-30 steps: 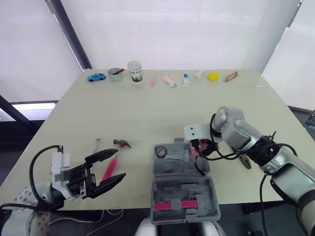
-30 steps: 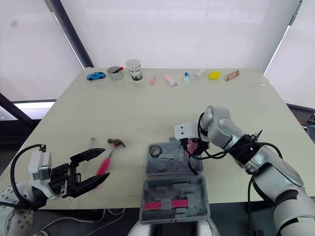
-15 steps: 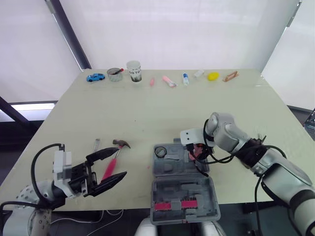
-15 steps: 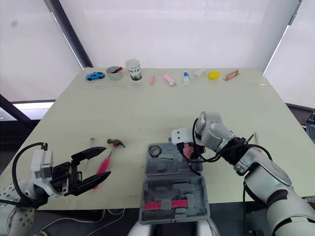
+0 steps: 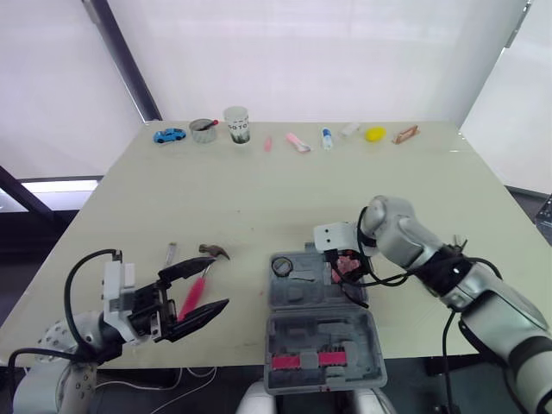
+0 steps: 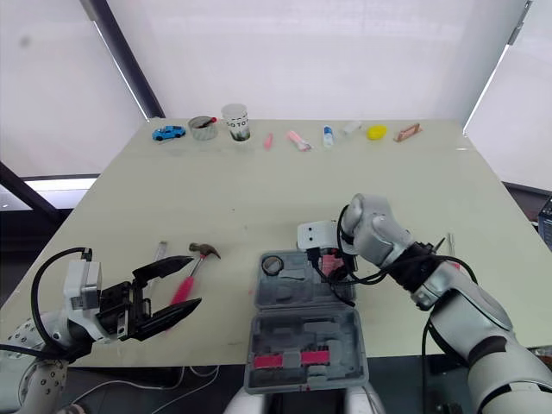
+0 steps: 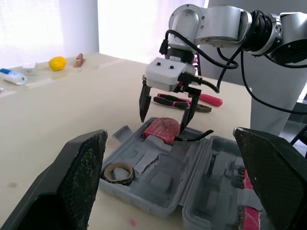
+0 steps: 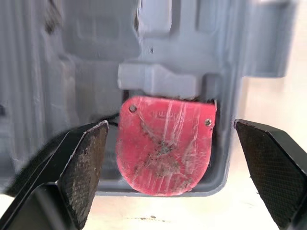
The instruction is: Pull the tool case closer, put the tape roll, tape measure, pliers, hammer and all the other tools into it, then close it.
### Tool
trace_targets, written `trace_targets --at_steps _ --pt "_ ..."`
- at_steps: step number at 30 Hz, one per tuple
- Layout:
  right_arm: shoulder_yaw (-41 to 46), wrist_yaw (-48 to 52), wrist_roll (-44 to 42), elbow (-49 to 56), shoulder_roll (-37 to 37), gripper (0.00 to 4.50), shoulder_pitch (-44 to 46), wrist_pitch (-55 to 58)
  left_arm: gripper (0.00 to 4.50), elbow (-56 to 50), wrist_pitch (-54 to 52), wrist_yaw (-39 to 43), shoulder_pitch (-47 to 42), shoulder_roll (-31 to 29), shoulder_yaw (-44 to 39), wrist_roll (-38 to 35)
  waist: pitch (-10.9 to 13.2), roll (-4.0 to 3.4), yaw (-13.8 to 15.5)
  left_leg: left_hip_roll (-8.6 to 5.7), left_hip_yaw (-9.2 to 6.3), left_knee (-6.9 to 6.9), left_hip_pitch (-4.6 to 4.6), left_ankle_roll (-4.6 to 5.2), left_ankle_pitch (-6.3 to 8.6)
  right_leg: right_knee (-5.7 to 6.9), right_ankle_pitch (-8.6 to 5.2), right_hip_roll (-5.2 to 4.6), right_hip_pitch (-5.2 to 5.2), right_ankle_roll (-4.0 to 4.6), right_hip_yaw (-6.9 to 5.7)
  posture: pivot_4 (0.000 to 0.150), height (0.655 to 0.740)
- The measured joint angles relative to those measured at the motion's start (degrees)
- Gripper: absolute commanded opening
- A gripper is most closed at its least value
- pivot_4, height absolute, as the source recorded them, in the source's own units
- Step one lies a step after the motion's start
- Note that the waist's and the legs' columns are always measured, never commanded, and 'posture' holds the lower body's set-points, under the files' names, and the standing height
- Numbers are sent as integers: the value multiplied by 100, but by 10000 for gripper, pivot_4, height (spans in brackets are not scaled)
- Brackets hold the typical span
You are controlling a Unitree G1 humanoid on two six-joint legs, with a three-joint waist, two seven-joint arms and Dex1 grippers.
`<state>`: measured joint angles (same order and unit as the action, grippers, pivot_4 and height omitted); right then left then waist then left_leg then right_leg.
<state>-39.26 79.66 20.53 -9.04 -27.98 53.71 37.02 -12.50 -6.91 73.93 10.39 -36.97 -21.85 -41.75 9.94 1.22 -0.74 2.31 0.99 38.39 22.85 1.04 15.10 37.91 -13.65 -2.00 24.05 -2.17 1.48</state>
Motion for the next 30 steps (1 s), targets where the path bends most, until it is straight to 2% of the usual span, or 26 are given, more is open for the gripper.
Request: trace_targets --at_steps 3,5,7,10,14,16,17,30 --pt "717 -173 -517 288 -134 44016 -444 -123 45000 -48 -17 -52 16 1 0 -2 -2 3 -8 -1 0 0 0 0 0 0 0 0 -1 0 0 1500 7400" --pt "1310 -546 -976 301 -44 44016 -830 -660 45000 -72 -37 -77 26 -1 1 -5 -1 1 -27 0 4 -1 -3 0 0 2 0 2 0 0 4 1500 7400" --pt "2047 -894 -1550 286 241 44016 -1209 -995 45000 -180 -102 -135 60 -2 0 -15 -2 3 -38 3 2 -2 -4 0 0 2 0 8 -1 0 5 1500 7400" --pt "2508 -1156 -2066 238 494 44016 -1524 -1240 45000 -254 -167 -153 71 -19 1 -21 -2 3 -33 3 1 -2 -4 0 0 2 0 8 -2 0 7 1500 7400" --pt "2633 -1274 -2283 -105 453 32165 -1831 -1602 45000 -254 -250 -111 21 -121 1 -26 -2 3 -9 2 3 -1 -4 0 0 0 0 5 -3 -1 6 1500 7400" --pt "2639 -1416 -2292 -360 459 20061 -2013 -1890 45000 -250 -284 -75 -106 -172 1 -34 -1 2 -13 1 5 -1 -3 0 0 0 0 6 -3 -1 8 1500 7400" --pt "2638 -1425 -2296 -369 465 17092 -2028 -1905 45000 -250 -284 -67 -120 -174 0 -41 -1 2 -13 1 5 -1 -4 0 0 1 0 6 -2 -1 8 1500 7400" --pt "2719 -1854 -2497 -734 385 17092 -2532 -2722 45000 -194 -386 -18 -208 -180 15 -57 -2 3 -21 2 5 -2 -6 0 0 1 0 9 -3 -1 10 1500 7400"
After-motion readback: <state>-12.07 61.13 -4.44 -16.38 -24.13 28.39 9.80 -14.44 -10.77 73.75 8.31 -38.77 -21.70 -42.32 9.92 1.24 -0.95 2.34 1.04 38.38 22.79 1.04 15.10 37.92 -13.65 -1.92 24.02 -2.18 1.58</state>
